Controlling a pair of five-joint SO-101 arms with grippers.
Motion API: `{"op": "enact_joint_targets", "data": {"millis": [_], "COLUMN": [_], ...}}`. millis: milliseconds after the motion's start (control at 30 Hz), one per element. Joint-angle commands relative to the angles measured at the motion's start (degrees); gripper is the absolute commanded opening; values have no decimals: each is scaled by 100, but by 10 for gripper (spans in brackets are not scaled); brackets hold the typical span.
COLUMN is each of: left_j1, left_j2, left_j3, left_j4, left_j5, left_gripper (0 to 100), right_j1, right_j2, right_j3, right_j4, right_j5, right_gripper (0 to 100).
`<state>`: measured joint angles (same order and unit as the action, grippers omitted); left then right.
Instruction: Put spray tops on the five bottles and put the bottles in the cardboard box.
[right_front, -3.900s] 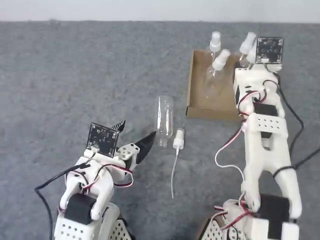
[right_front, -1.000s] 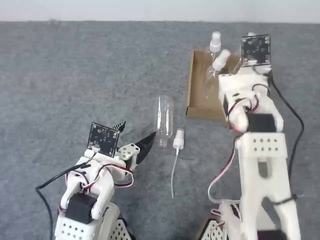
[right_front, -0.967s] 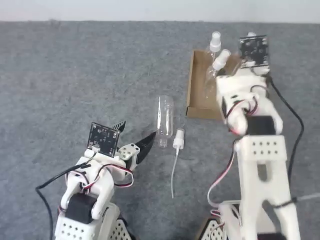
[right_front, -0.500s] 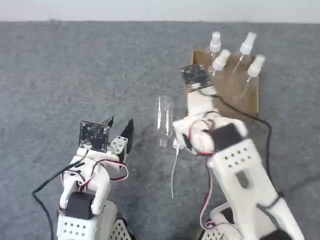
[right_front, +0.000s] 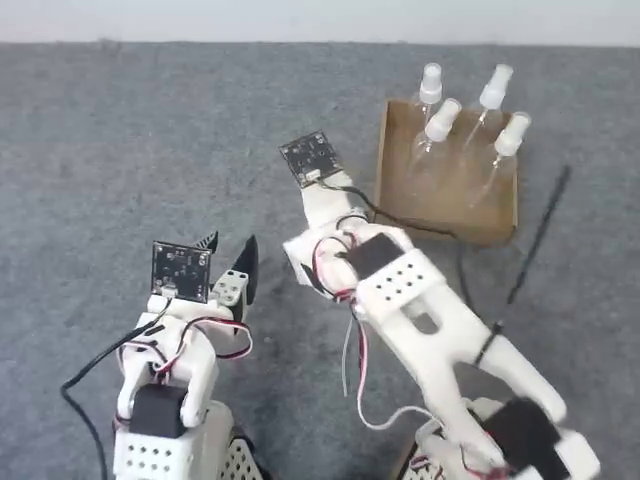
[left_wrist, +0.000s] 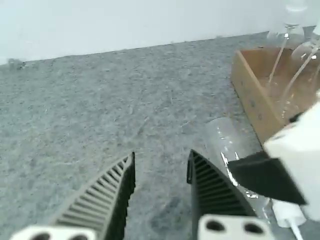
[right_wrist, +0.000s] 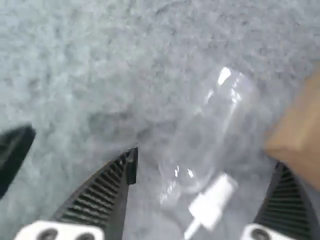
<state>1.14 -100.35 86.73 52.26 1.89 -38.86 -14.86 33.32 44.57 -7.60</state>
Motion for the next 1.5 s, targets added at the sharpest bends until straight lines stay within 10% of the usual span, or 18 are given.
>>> {"op": "enact_joint_targets", "data": {"millis": [0, 333, 700, 1000, 1467], "left_j1": [0, 0, 0, -62, -492], "left_j2": [-70, -70, -70, -70, -79], "left_j3": [-84, -84, -84, -84, -207], "left_j4": [-141, -141, -141, -149, -185], "left_j5": [-9, -18, -26, -9, 9], "left_gripper": [152, 152, 152, 152, 152], "right_j1": [-13, -31, -57, -57, 4], "right_j2": [312, 1604, 1754, 963, -646], "right_j3": [-79, -79, -35, -18, -18], "right_j4": [-699, -1736, -1560, 31, 2141], "right_j5": [-62, -62, 26, 3807, 5626], "right_gripper": [336, 330, 25, 43, 9]}}
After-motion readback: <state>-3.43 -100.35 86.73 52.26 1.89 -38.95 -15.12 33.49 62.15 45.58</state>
